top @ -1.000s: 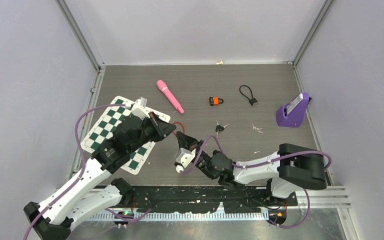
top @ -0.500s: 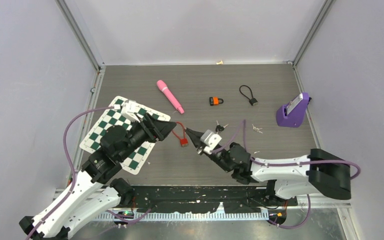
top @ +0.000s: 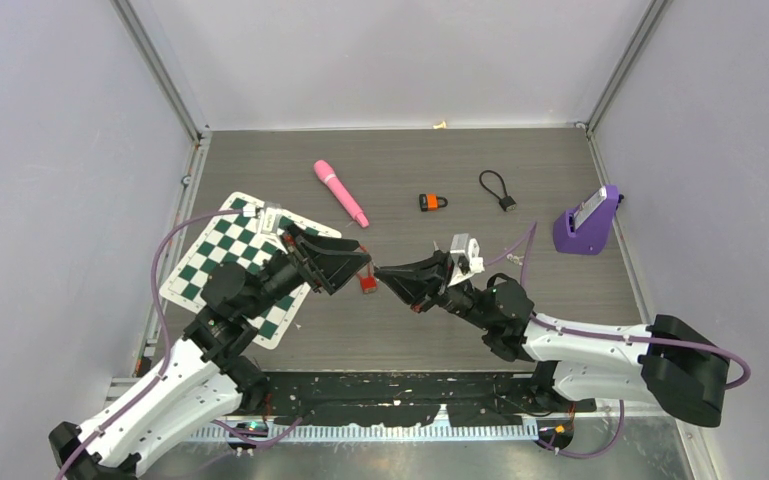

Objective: Unlock with the key

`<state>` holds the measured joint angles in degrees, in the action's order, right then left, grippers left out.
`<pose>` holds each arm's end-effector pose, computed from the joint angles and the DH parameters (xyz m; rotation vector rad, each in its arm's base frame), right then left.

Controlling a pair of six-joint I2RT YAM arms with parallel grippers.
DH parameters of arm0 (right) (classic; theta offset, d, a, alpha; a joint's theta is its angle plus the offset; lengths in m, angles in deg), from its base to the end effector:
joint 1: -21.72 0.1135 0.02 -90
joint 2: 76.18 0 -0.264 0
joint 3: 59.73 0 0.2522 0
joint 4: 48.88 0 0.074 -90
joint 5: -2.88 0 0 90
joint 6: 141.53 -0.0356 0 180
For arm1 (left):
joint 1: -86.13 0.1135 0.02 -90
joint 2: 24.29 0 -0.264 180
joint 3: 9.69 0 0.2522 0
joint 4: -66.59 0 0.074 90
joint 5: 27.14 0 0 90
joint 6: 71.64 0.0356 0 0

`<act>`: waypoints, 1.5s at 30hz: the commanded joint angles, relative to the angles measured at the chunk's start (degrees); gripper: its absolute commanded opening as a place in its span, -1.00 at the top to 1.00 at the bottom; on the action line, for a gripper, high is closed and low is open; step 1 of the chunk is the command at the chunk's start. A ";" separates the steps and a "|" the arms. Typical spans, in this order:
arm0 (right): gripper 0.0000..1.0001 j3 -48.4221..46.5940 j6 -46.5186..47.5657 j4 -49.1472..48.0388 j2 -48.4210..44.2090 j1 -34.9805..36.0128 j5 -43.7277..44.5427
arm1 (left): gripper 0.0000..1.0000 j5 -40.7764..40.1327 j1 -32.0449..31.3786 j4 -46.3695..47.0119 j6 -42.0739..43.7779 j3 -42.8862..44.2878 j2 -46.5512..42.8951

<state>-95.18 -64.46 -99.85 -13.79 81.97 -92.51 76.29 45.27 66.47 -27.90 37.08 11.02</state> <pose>0.1075 0.1948 0.2777 -0.5761 1.0924 1.1778 0.1143 -0.1098 0.3376 0.1464 1.5271 -1.4067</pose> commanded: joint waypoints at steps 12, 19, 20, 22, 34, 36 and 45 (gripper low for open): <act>0.90 -1.50 -14.75 -13.73 2.92 -1.24 -4.81 | -0.11 7.85 -0.02 10.39 -1.90 0.23 2.55; 0.89 -1.37 -15.78 -14.17 2.91 -1.58 -3.46 | 0.02 8.94 -0.05 11.47 -2.56 0.37 3.17; 0.89 -1.44 -16.04 -14.18 2.91 -1.66 -3.48 | 0.05 9.02 -0.01 11.54 -2.60 0.45 3.34; 0.89 -1.62 -16.34 -14.30 3.06 -1.63 -3.49 | 0.12 9.32 -0.10 12.08 -2.73 0.40 3.58; 0.90 -2.43 -18.07 -14.35 4.52 -1.94 -3.95 | 1.00 10.06 -0.37 12.46 -2.97 0.83 4.28; 0.89 -2.39 -18.13 -14.14 4.53 -1.96 -3.89 | 1.00 9.76 -0.44 12.19 -3.04 0.88 4.15; 0.20 -1.93 -16.73 -8.75 0.66 -2.14 -1.92 | 1.00 6.04 -0.45 5.35 0.47 1.98 2.20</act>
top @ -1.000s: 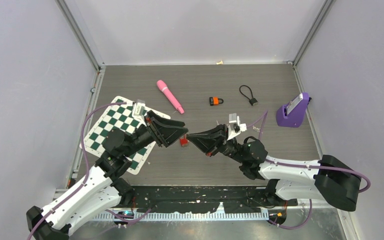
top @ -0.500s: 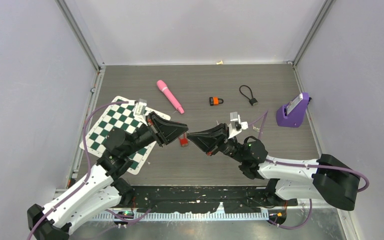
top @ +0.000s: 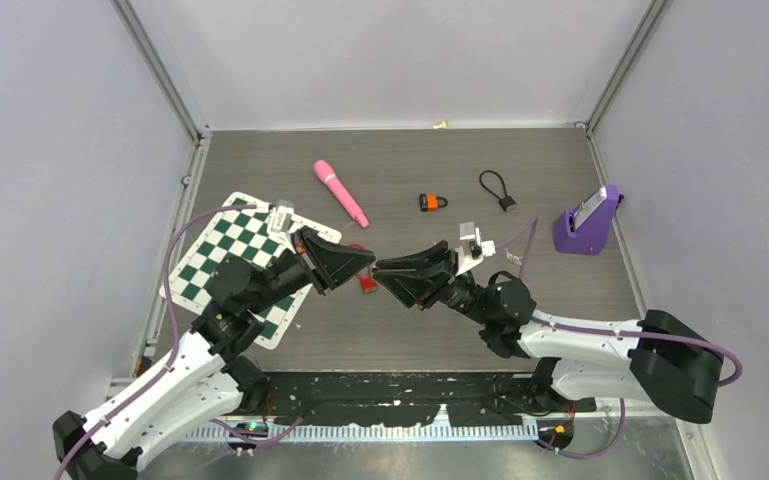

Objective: Unlock with the key

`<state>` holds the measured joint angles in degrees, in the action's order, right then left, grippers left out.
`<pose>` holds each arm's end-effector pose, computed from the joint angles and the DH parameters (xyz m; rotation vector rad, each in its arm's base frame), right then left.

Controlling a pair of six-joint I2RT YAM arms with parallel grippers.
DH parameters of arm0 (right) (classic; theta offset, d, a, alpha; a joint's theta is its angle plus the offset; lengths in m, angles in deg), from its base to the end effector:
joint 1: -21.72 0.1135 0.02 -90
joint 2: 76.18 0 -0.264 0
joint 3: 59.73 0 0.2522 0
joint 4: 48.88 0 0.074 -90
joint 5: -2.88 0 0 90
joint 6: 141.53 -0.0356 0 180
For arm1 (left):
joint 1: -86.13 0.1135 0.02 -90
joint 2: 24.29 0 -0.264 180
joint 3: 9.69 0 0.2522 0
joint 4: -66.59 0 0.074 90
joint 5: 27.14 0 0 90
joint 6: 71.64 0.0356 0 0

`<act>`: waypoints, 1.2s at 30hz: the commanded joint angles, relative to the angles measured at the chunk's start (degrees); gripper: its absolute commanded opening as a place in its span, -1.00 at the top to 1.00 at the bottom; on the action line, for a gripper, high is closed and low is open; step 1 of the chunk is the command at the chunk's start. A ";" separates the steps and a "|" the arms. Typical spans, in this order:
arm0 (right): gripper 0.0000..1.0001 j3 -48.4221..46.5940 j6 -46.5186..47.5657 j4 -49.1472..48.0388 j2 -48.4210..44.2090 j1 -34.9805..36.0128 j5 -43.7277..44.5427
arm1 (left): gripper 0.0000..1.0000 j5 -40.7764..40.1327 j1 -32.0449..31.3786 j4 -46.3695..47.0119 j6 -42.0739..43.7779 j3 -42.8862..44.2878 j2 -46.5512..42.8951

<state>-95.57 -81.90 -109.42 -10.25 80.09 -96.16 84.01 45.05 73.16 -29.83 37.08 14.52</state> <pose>0.1130 0.1942 0.2834 -0.4331 1.0791 1.4729 0.1181 -0.1200 0.3408 0.2631 1.4907 -1.5314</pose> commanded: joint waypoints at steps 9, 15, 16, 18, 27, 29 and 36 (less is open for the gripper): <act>0.13 -2.11 1.10 2.82 -4.32 -0.33 2.05 | 1.00 -2.72 -0.23 -1.14 -0.11 2.29 -0.75; 0.24 -3.13 0.57 2.97 -2.91 -0.23 0.77 | 1.00 -2.91 -0.23 -0.55 -1.06 2.23 -0.50; 0.28 -3.27 0.58 3.01 -2.74 -0.25 0.53 | 1.00 -2.87 -0.23 -0.37 -1.22 2.22 -0.44; 0.33 -3.39 0.45 3.02 -2.56 -0.29 0.37 | 1.00 -2.80 -0.33 -0.09 -1.50 2.10 -0.40; 0.48 -3.65 0.31 3.02 -1.83 -0.28 -0.28 | 1.00 -2.84 -0.32 1.33 -2.95 1.94 0.09; 0.51 -3.66 0.25 2.97 -1.63 -0.30 -0.48 | 1.00 -3.12 -0.32 1.50 -3.25 1.81 0.04; 0.74 -3.58 0.32 3.03 -1.59 -0.25 -1.07 | 1.00 -3.17 -0.32 1.72 -3.67 1.70 -0.04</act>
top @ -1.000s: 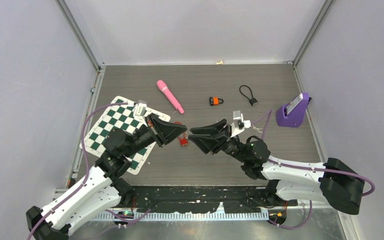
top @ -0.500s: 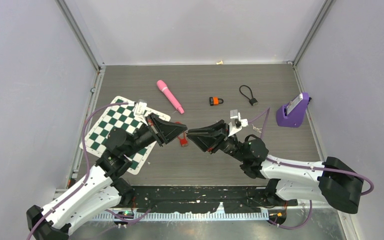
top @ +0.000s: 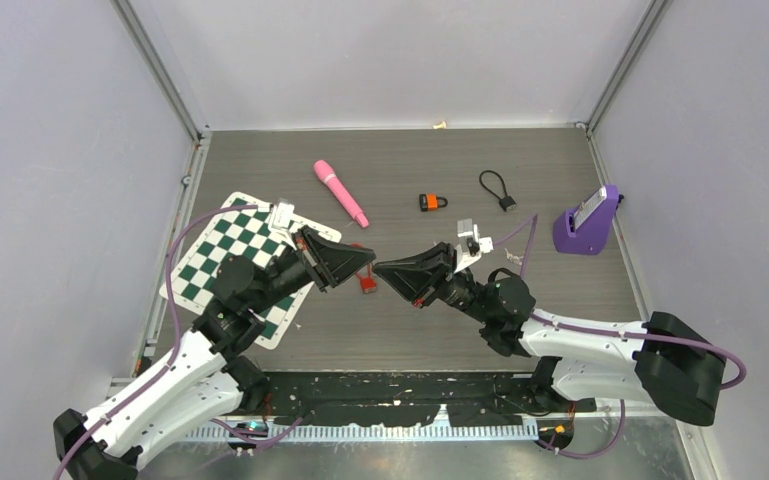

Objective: Unlock with the key

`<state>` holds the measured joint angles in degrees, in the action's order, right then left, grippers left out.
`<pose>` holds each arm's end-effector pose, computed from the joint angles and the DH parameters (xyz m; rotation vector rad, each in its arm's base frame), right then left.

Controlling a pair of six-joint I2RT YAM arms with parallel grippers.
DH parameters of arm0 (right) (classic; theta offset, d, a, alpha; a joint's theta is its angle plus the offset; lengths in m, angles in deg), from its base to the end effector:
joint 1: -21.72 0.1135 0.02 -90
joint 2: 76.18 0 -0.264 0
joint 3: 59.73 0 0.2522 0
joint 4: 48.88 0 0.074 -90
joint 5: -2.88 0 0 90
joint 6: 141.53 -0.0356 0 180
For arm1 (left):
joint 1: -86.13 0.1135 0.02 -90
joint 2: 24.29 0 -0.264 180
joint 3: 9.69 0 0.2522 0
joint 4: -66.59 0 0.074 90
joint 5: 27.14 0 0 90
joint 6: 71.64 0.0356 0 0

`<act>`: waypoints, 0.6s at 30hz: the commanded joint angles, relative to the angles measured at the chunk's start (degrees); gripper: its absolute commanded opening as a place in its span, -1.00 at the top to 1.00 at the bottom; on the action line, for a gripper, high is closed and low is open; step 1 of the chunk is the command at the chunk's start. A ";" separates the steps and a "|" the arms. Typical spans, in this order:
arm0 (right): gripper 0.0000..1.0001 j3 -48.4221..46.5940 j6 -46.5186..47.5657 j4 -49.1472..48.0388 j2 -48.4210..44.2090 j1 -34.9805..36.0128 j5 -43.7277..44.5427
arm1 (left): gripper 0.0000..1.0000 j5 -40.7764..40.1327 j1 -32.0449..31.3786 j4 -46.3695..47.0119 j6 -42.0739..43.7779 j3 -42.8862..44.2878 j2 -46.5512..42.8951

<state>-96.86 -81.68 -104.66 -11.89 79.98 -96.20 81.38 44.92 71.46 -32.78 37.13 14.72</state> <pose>0.1139 0.1949 0.2885 -0.4420 1.1121 1.4609 0.1203 -0.1204 0.3376 0.1767 1.5379 -1.5392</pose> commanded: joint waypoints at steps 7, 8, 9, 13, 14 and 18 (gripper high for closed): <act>0.89 -2.29 0.71 -0.33 -0.72 -0.17 -1.06 | 1.00 -0.91 -0.23 2.06 -0.39 1.69 -0.23; 0.90 -2.29 0.86 0.02 -0.87 -0.16 -1.03 | 1.00 -1.20 -0.19 1.46 -0.26 1.71 -0.41; 0.89 -2.22 1.01 0.63 -1.22 -0.16 -0.99 | 1.00 -1.48 -0.19 0.79 -0.07 1.95 -0.52; 0.89 -1.67 0.73 2.62 -2.29 -0.37 -0.38 | 0.66 -4.02 -0.21 -6.23 2.63 3.83 -1.47; 0.90 -1.43 0.59 3.21 -2.85 -0.44 0.19 | 0.46 -5.27 -0.19 -8.80 3.55 4.52 -1.85; 0.89 -0.32 -1.31 9.81 -5.37 -1.08 4.04 | -0.51 -12.65 -0.19 -21.54 7.22 8.30 -2.31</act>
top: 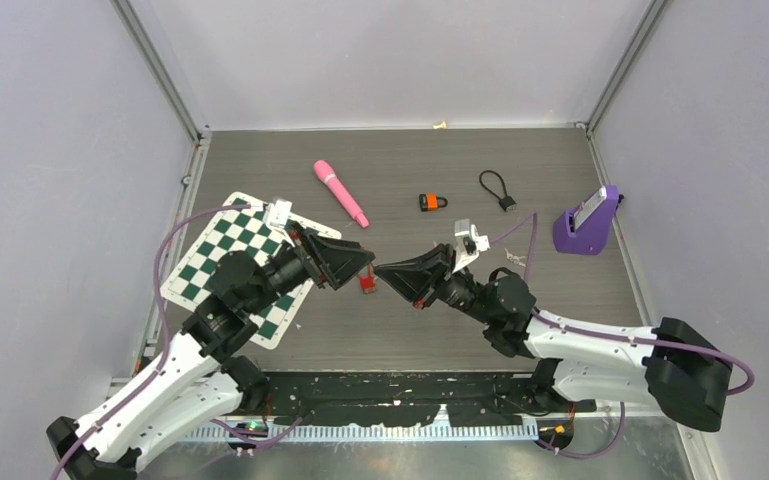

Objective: Unlock with the key

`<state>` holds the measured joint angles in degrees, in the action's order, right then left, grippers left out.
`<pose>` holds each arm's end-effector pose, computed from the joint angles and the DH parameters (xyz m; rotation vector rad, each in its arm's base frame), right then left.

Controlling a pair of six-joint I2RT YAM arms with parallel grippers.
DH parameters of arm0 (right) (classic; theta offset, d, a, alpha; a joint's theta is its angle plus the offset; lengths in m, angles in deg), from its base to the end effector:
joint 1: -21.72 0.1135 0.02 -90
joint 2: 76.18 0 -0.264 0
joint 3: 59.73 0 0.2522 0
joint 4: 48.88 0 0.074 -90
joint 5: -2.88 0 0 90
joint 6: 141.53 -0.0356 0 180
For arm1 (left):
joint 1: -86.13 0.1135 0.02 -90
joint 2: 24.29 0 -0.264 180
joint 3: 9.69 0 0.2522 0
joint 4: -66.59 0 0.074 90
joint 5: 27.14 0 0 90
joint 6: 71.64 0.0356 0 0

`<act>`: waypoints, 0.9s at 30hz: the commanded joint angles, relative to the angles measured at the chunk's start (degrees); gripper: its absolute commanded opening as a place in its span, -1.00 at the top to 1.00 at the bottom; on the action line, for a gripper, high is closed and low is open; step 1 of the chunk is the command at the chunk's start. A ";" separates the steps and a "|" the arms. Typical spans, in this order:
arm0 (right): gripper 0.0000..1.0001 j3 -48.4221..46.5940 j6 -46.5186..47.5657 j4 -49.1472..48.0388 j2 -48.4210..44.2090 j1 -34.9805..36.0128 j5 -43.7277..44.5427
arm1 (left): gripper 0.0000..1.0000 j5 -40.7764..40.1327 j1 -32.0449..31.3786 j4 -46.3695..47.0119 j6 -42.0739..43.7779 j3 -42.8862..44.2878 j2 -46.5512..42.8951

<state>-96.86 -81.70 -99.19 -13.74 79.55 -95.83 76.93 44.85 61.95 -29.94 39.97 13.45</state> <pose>0.1151 0.1932 0.2859 -0.4453 1.1819 1.4361 0.1188 -0.1158 0.3409 0.1264 1.6167 -1.4258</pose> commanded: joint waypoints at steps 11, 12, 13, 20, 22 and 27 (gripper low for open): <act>0.89 4.24 -5.94 28.68 -13.84 -3.11 19.95 | -0.99 -27.43 -0.03 -46.07 2.72 19.02 14.46; 0.90 4.99 -6.12 30.09 -14.73 -3.56 20.44 | -0.99 -27.64 -0.03 -47.66 2.50 20.27 16.59; 0.90 5.44 -6.30 30.43 -15.07 -3.75 20.96 | -0.99 -27.83 -0.03 -49.36 1.96 21.36 18.98; 0.89 8.95 -6.99 30.40 -16.77 -4.59 21.83 | -0.99 -24.49 -0.06 -55.80 -0.51 28.20 35.60; 0.89 9.55 -6.67 30.23 -16.82 -4.69 21.96 | -0.99 -23.98 -0.04 -55.65 -1.03 29.44 39.57; 0.89 10.61 -5.86 29.93 -16.67 -5.20 22.14 | -0.99 -22.97 -0.04 -55.54 -2.32 33.32 50.39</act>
<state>-86.63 -87.87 -67.30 -29.57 74.82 -75.35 53.19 44.85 7.92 -30.59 68.97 58.36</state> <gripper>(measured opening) 0.060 0.994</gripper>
